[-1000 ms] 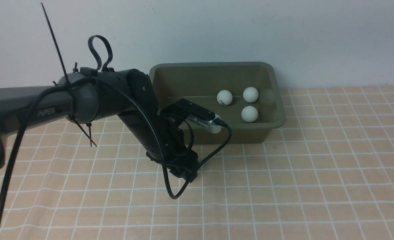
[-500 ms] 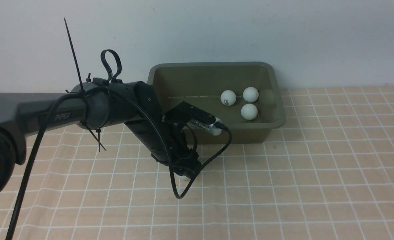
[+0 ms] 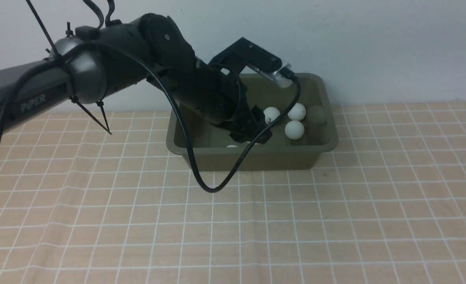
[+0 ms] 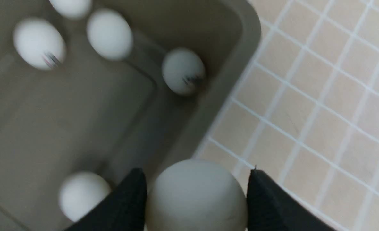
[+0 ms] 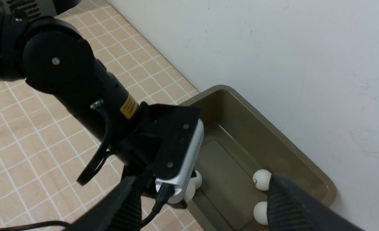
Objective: Put the table tennis balls into the box on the light coffee tablecloth.
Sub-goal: 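Drop the ball into the bin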
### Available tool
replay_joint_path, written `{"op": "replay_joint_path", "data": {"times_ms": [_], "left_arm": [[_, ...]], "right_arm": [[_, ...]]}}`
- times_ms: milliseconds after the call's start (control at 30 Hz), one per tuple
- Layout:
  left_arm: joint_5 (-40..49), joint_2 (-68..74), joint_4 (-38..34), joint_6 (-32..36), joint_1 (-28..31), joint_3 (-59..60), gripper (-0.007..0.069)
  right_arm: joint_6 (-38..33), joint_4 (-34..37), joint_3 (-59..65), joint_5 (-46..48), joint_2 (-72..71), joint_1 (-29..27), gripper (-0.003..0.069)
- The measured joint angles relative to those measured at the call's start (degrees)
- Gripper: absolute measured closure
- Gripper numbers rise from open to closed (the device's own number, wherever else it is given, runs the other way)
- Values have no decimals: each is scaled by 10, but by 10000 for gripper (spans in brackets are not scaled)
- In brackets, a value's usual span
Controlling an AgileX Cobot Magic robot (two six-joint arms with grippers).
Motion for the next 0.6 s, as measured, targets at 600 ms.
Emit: {"op": "replay_joint_path", "data": {"times_ms": [600], "left_arm": [[-85,23,6,-6,98,-18,105]], "right_arm": [[-3,-13,0,-23,-2,0,178]]}}
